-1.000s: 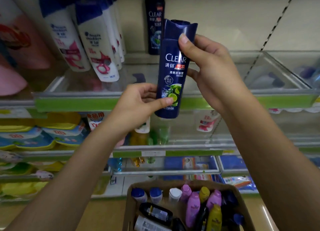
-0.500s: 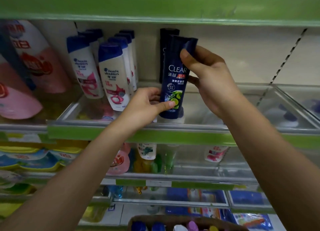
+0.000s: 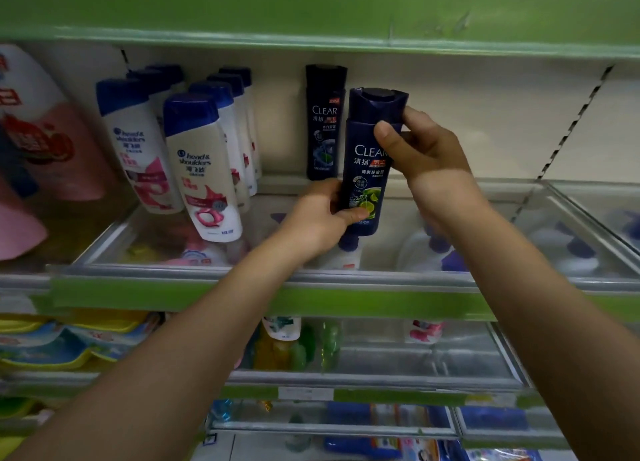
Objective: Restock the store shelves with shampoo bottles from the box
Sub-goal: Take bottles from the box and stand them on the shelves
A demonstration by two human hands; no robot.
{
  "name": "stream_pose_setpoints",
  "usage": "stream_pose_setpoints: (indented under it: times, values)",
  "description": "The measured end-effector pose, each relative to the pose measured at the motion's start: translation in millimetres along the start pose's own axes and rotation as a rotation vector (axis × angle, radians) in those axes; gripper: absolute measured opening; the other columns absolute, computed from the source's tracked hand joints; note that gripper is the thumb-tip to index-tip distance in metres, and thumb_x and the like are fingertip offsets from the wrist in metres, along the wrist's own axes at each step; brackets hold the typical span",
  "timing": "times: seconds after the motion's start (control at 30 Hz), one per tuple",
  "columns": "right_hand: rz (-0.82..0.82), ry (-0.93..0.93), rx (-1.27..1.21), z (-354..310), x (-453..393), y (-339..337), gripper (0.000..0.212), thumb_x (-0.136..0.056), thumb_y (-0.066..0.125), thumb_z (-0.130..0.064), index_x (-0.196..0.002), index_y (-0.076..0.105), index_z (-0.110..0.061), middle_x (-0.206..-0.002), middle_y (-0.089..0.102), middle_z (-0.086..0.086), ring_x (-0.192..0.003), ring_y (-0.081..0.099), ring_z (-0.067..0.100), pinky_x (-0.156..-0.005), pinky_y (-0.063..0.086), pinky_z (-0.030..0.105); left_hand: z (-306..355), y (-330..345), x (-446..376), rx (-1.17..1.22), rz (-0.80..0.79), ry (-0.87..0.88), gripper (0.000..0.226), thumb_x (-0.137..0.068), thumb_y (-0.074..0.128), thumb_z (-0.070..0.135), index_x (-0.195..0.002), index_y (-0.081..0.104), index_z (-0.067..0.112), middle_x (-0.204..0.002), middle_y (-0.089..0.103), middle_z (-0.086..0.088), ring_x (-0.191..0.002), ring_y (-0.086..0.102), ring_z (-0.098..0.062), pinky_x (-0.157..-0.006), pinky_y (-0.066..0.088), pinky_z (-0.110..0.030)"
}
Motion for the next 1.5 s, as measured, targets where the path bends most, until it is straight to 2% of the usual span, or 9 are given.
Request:
stream_pose_setpoints:
  times: [0.2, 0.37, 0.53, 0.63, 0.8, 0.97, 1.03, 1.4, 1.5]
  values:
    - [0.047, -0.035, 0.045, 15, -29, -18, 0.026, -0.084, 0.063, -0.037, -0.109, 0.068, -0.03, -0.117, 0.065, 0.011, -0.108, 0.061, 0.031, -0.098, 0.05, 0.048, 3, 13, -29, -0.077, 0.037, 0.024, 0.037, -0.089, 0.063, 0.019, -0.124, 0.055, 0.011, -0.124, 0.06, -0.005, -0.112, 0.056, -0.019, -0.091, 0.041, -0.027]
    - [0.07, -0.056, 0.054, 29, -49, -30, 0.047, -0.082, 0.066, -0.044, -0.12, 0.066, -0.017, -0.114, 0.067, 0.013, -0.107, 0.062, 0.036, -0.096, 0.05, 0.052, 5, 19, -52, -0.101, 0.088, 0.058, 0.028, -0.09, 0.06, 0.022, -0.117, 0.058, 0.014, -0.115, 0.062, -0.004, -0.103, 0.057, -0.018, -0.081, 0.039, -0.025]
    - [0.111, -0.044, 0.077, 43, -70, -42, 0.033, -0.088, 0.066, -0.031, -0.12, 0.063, -0.02, -0.111, 0.069, 0.006, -0.107, 0.063, 0.031, -0.094, 0.052, 0.048, 5, 23, -72, -0.038, 0.128, 0.109, 0.029, -0.089, 0.063, 0.019, -0.116, 0.06, 0.012, -0.101, 0.064, 0.0, -0.089, 0.056, -0.009, -0.077, 0.044, -0.018]
    - [0.092, -0.041, 0.084, 47, -81, -45, 0.03, -0.092, 0.064, -0.023, -0.121, 0.059, -0.017, -0.107, 0.065, 0.004, -0.106, 0.062, 0.029, -0.092, 0.055, 0.042, 3, 21, -83, -0.034, 0.189, 0.107, 0.034, -0.086, 0.067, 0.019, -0.117, 0.057, 0.008, -0.094, 0.058, 0.006, -0.077, 0.053, 0.0, -0.063, 0.04, -0.003]
    - [0.098, -0.035, 0.108, 50, -93, -48, 0.023, -0.094, 0.062, -0.021, -0.116, 0.057, -0.02, -0.101, 0.064, -0.004, -0.097, 0.062, 0.016, -0.083, 0.056, 0.026, -1, 21, -99, -0.063, 0.254, 0.067, 0.04, -0.084, 0.07, 0.021, -0.118, 0.056, 0.005, -0.096, 0.058, 0.003, -0.086, 0.051, -0.007, -0.066, 0.038, -0.009]
    - [0.128, -0.066, 0.154, 56, -99, -51, 0.027, -0.093, 0.063, -0.025, -0.119, 0.055, -0.022, -0.117, 0.063, 0.003, -0.106, 0.062, 0.017, -0.09, 0.055, 0.031, 0, 23, -108, -0.127, 0.29, 0.073, 0.039, -0.086, 0.068, 0.022, -0.118, 0.056, 0.003, -0.113, 0.064, -0.01, -0.103, 0.059, -0.021, -0.082, 0.041, -0.022]
    - [0.162, -0.074, 0.156, 57, -98, -55, 0.029, -0.092, 0.064, -0.026, -0.12, 0.057, -0.021, -0.119, 0.063, 0.003, -0.103, 0.062, 0.011, -0.088, 0.054, 0.024, 2, 26, -110, -0.156, 0.282, 0.083, 0.039, -0.088, 0.066, 0.021, -0.12, 0.055, 0.002, -0.116, 0.064, -0.013, -0.108, 0.059, -0.025, -0.086, 0.042, -0.024]
    - [0.29, -0.082, 0.154, 55, -97, -71, 0.032, -0.079, 0.078, -0.026, -0.107, 0.069, -0.014, -0.096, 0.071, -0.001, -0.091, 0.068, 0.014, -0.084, 0.058, 0.032, 2, 24, -111, -0.209, 0.31, 0.103, 0.034, -0.086, 0.068, 0.025, -0.11, 0.063, 0.002, -0.107, 0.068, -0.013, -0.099, 0.063, -0.024, -0.086, 0.048, -0.028]
    - [0.294, -0.087, 0.194, 55, -96, -69, 0.032, -0.08, 0.077, -0.029, -0.107, 0.068, -0.014, -0.094, 0.069, -0.004, -0.087, 0.066, 0.009, -0.082, 0.057, 0.026, 4, 23, -109, -0.22, 0.317, 0.105, 0.033, -0.085, 0.068, 0.026, -0.106, 0.063, 0.0, -0.104, 0.068, -0.012, -0.096, 0.063, -0.023, -0.082, 0.048, -0.026]
Point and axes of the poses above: each hand's wrist, its own x-axis away from the middle knuckle, its own y-axis out of the palm, z = x × y, the point moved 10 cm from there along -x, towards the middle knuckle
